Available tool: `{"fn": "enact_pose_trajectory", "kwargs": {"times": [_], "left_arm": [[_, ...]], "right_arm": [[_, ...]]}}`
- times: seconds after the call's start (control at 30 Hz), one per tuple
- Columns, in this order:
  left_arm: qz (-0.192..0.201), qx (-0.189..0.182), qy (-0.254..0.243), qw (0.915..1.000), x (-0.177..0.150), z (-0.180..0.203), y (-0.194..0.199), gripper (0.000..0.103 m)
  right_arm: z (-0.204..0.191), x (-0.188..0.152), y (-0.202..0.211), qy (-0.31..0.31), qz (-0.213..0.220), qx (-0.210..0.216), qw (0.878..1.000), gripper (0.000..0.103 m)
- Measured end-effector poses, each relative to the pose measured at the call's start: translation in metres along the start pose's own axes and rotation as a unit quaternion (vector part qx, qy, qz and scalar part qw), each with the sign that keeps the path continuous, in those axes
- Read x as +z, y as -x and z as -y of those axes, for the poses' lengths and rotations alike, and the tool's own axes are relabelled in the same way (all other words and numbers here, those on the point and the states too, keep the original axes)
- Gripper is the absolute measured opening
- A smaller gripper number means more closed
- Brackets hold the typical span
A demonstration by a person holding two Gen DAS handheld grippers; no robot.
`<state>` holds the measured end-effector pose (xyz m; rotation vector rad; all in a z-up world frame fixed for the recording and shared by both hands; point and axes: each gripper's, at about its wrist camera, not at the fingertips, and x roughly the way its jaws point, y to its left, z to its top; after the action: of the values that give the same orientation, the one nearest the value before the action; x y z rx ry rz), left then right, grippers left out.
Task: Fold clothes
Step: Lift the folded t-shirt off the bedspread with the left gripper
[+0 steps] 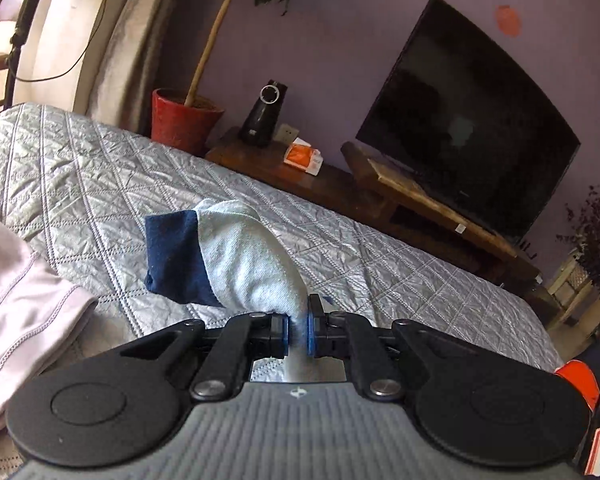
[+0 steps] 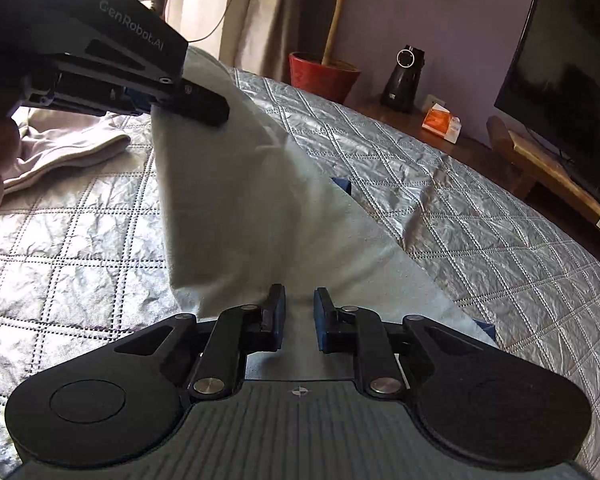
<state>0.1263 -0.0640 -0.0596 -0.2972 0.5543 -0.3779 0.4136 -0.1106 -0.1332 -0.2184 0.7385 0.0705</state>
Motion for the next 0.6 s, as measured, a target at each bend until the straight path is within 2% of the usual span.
{"fn": "enact_pose_trajectory", "kwargs": {"times": [0.13, 0.27, 0.3, 0.37, 0.4, 0.43, 0.47, 0.5, 0.6], "left_arm": [[0.026, -0.040, -0.086, 0.9952, -0.005, 0.027, 0.008, 0.008], [0.040, -0.073, -0.159, 0.9837, -0.013, 0.045, 0.015, 0.008], [0.042, -0.081, -0.175, 0.9804, -0.014, 0.049, 0.014, 0.008], [0.044, -0.087, -0.203, 0.9743, -0.017, 0.056, 0.014, 0.008], [0.045, -0.087, -0.216, 0.9715, -0.018, 0.059, 0.012, 0.008], [0.045, -0.087, -0.226, 0.9691, -0.019, 0.061, 0.010, 0.008], [0.044, -0.088, -0.235, 0.9671, -0.020, 0.063, 0.008, 0.008], [0.043, -0.090, -0.243, 0.9650, -0.021, 0.064, 0.006, 0.008], [0.041, -0.102, -0.274, 0.9556, -0.024, 0.072, 0.000, 0.008]], "right_arm": [[0.003, -0.002, 0.002, -0.008, 0.006, 0.008, 1.000, 0.022], [0.034, -0.004, 0.009, -0.094, 0.000, 0.060, 0.994, 0.024], [0.048, -0.007, 0.014, -0.126, 0.005, 0.071, 0.989, 0.029], [0.076, -0.014, 0.026, -0.186, 0.012, 0.080, 0.979, 0.046], [0.092, -0.020, 0.031, -0.219, 0.012, 0.081, 0.972, 0.064], [0.106, -0.029, 0.032, -0.257, 0.003, 0.087, 0.963, 0.073], [0.118, -0.038, 0.032, -0.286, -0.009, 0.092, 0.954, 0.072], [0.125, -0.046, 0.033, -0.298, -0.013, 0.082, 0.951, 0.064], [0.134, -0.055, 0.032, -0.301, -0.022, 0.074, 0.950, 0.060]]}}
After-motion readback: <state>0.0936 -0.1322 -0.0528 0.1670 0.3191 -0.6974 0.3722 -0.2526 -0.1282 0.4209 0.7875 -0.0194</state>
